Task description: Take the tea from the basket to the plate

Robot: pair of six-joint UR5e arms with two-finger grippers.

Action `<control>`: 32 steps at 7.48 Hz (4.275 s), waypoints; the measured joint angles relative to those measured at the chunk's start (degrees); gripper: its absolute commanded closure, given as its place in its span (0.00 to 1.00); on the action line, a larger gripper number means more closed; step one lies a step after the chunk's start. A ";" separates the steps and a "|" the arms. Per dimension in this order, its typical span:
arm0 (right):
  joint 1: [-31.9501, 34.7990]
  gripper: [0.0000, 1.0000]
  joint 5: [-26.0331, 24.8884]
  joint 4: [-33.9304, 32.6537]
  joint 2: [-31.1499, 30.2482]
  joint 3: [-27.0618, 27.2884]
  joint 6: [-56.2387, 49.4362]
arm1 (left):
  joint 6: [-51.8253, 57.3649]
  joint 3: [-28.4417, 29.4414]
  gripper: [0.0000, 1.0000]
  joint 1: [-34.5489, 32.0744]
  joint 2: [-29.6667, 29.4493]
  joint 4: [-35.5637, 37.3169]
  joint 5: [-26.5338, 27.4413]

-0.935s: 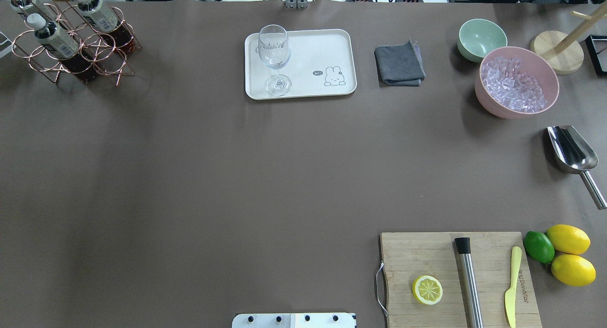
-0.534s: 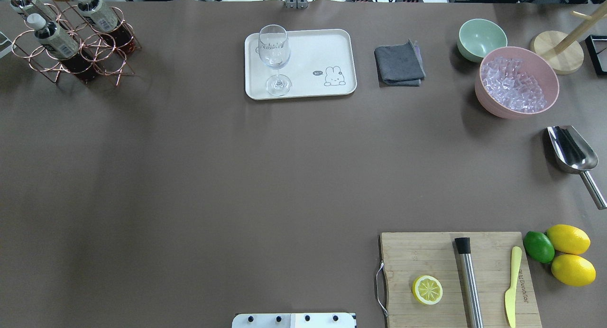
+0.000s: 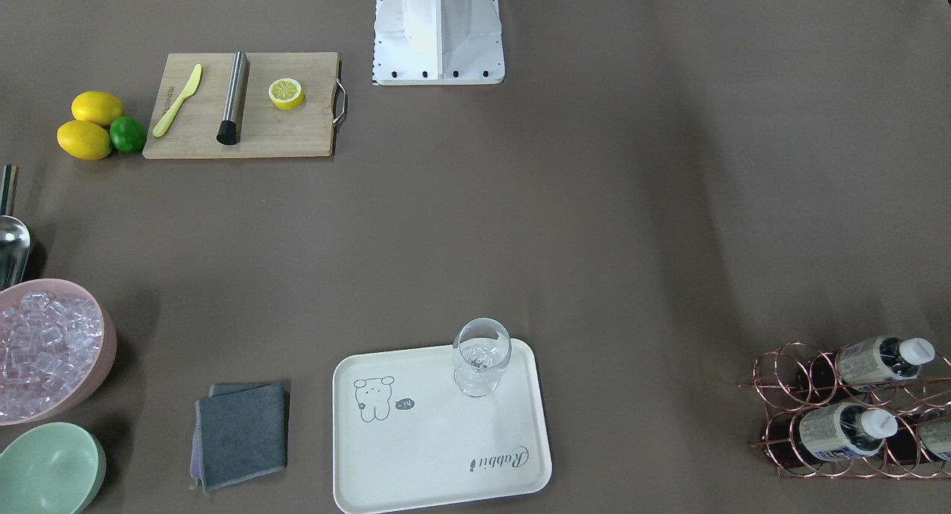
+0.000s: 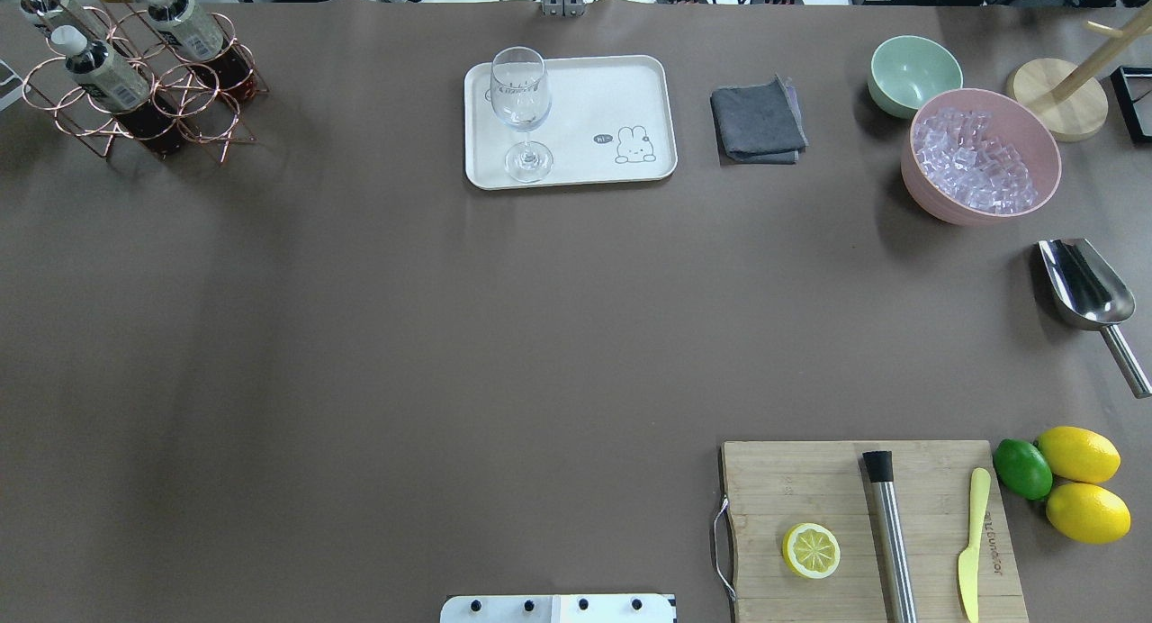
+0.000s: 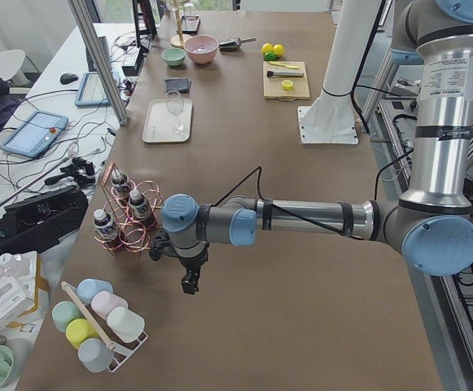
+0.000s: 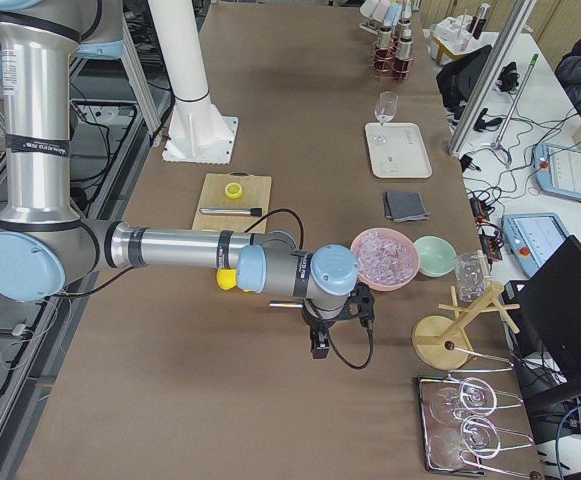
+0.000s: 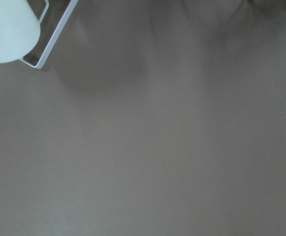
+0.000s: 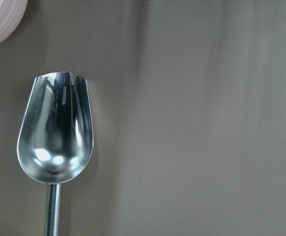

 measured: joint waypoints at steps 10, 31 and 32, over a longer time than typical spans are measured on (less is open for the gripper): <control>0.00 0.00 0.47 0.03 0.00 0.42 -0.07 | -53.49 1.03 0.03 -4.29 -17.04 12.64 -0.48; -0.09 0.00 -0.89 0.26 1.43 -1.93 -0.73 | -95.71 29.35 0.39 3.20 -44.42 8.38 -3.38; -0.09 0.00 -0.93 0.26 1.37 -1.94 -0.81 | -95.69 29.32 0.40 3.21 -44.42 8.35 -3.87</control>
